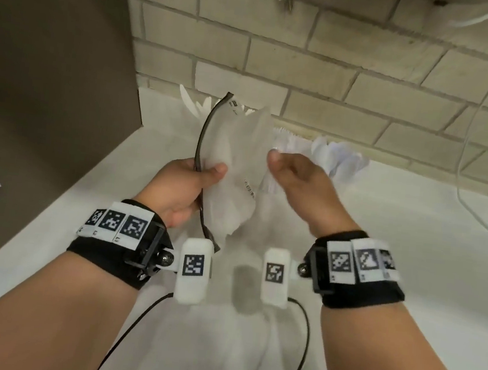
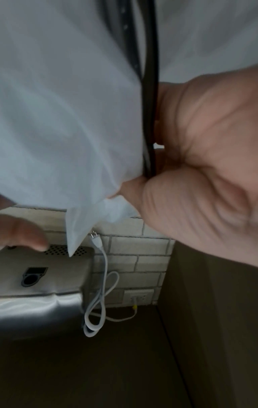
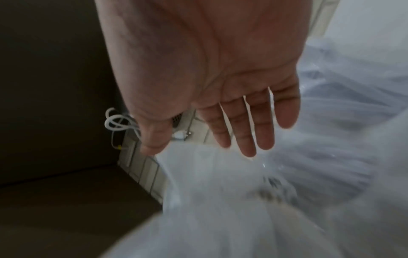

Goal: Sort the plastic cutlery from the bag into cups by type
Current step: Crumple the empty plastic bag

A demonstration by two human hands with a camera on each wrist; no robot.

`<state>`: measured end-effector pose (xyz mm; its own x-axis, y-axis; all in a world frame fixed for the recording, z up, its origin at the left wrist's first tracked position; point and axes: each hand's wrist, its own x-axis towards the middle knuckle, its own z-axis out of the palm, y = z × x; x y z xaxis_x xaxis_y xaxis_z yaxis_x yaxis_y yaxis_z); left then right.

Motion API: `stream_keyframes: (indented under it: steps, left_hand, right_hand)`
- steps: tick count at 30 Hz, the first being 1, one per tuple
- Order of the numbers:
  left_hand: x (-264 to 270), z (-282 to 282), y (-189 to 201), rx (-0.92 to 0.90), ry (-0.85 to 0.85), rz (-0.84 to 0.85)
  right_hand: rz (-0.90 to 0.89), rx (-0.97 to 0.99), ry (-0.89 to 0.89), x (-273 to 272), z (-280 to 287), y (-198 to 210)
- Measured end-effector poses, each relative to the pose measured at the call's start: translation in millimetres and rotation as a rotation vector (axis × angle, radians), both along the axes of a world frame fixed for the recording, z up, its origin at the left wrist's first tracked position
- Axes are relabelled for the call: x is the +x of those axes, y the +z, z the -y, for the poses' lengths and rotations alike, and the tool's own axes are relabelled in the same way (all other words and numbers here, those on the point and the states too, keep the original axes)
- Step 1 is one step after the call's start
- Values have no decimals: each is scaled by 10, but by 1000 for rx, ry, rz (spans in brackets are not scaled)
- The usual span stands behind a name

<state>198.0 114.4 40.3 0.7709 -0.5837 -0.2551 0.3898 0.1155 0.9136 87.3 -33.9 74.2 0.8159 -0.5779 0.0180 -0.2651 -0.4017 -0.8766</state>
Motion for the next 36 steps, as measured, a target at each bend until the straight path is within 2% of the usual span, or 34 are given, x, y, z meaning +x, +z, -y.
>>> stream_keyframes:
  steps: [3, 6, 13, 16, 18, 20, 22, 24, 27, 29, 31, 33, 36]
  left_hand:
    - [-68, 26, -43, -31, -110, 14]
    - [-106, 54, -89, 19, -163, 52]
    - [90, -29, -159, 169, 204, 133]
    - [50, -8, -173, 149, 283, 219]
    - [24, 3, -199, 163, 330, 318]
    - [19, -11, -219, 184, 311, 416]
    - [25, -27, -195, 174, 210, 504]
    - [-5, -33, -149, 121, 50, 609]
    - [-8, -35, -139, 237, -96, 768]
    - [46, -52, -157, 279, -78, 714]
    - [90, -83, -144, 282, -59, 640]
    - [90, -106, -95, 412, -76, 723]
    - [45, -110, -4, 723, -154, 933]
  right_hand:
    - [9, 118, 22, 75, -197, -197]
    - [57, 129, -87, 164, -221, -331]
    - [248, 386, -453, -12, 153, -350]
    - [276, 491, -456, -102, 195, -349]
    - [330, 525, -331, -122, 142, -362]
    - [271, 462, -123, -139, 58, -367]
    - [143, 378, 47, -166, -20, -374]
    - [140, 390, 15, -164, 6, -430]
    - [231, 447, -106, -141, 44, -494]
    - [214, 358, -165, -128, 68, -510]
    - [81, 140, -219, -138, 105, -501]
    - [-42, -91, -266, -142, 158, -516]
    - [6, -121, -273, -160, 228, -485]
